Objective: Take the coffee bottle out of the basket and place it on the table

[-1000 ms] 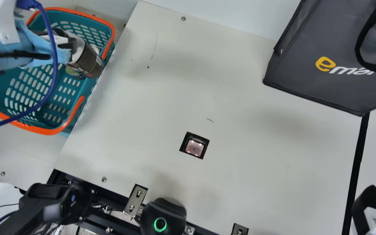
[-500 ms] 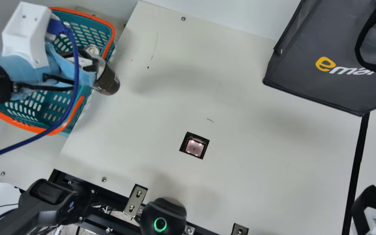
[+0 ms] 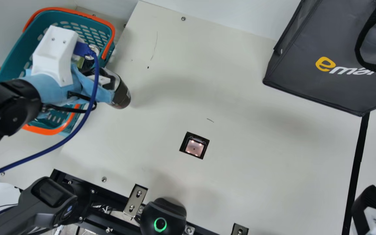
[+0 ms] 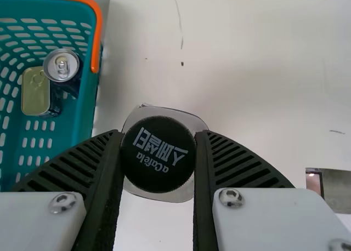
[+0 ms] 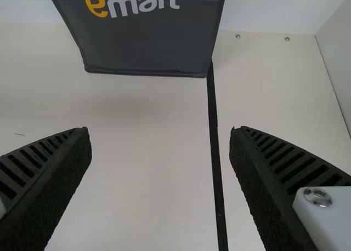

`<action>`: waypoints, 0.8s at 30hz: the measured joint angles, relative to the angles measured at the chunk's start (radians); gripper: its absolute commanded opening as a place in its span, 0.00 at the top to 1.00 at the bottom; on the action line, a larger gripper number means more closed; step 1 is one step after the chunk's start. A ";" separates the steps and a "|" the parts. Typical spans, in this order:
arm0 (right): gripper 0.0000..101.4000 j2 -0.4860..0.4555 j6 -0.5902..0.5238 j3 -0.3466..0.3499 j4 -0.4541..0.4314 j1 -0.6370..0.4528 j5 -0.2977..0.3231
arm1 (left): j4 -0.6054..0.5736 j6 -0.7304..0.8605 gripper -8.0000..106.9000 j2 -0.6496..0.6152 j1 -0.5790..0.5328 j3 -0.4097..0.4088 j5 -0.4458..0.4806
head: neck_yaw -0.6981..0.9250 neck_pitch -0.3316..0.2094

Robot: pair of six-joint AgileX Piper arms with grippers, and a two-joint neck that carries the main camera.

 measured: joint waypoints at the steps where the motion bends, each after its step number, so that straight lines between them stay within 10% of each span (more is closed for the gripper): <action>1: 0.10 0.000 0.000 0.000 0.000 0.000 0.000 | 0.005 -0.010 0.84 0.000 -0.005 0.008 -0.004 | 0.000 0.000; 24: 0.10 0.000 0.000 0.000 0.000 0.000 0.000 | 0.104 -0.214 0.84 0.012 -0.136 0.107 -0.065 | 0.000 0.000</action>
